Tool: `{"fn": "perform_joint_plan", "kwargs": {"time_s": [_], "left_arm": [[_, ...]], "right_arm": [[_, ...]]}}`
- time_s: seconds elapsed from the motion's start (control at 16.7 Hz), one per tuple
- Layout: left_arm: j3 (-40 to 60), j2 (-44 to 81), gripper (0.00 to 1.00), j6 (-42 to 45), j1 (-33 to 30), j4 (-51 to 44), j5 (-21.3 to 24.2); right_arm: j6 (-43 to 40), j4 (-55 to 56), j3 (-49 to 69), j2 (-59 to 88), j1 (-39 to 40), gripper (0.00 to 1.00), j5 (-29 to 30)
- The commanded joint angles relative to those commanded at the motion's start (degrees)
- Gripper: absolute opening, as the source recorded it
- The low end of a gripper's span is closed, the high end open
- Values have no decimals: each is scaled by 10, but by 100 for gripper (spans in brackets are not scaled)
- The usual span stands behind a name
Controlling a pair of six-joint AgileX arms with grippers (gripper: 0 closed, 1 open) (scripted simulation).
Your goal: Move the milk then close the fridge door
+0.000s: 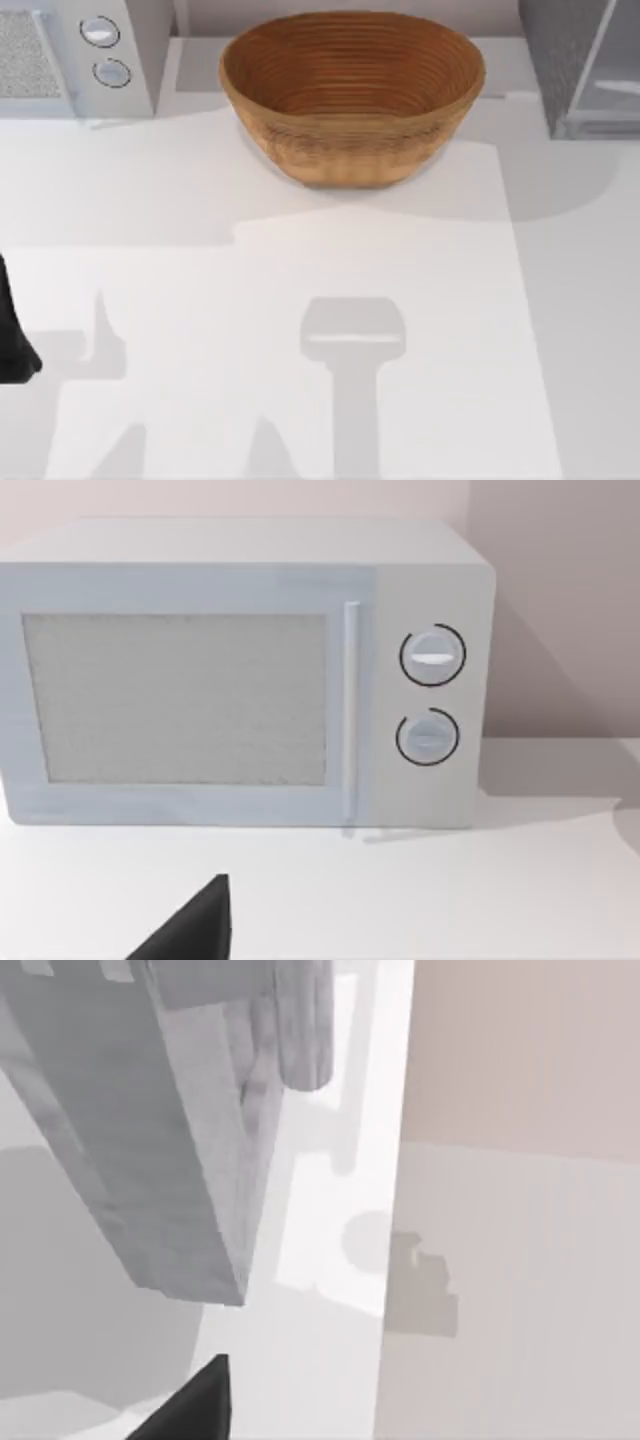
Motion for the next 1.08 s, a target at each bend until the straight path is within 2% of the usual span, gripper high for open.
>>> {"fn": "perform_joint_plan", "kwargs": {"time_s": [0.42, 0.66, 0.84, 1.08], "left_arm": [[0, 0, 100, 0, 0, 0, 0], [0, 0, 100, 0, 0, 0, 0], [0, 0, 100, 0, 0, 0, 0], [0, 0, 100, 0, 0, 0, 0]], "right_arm": [[348, 283, 0, 1, 217, 100, 41], [512, 421, -16, -6, 304, 100, 72], [579, 485, -26, -8, 331, 100, 87], [593, 499, -28, -8, 335, 100, 90]]}}
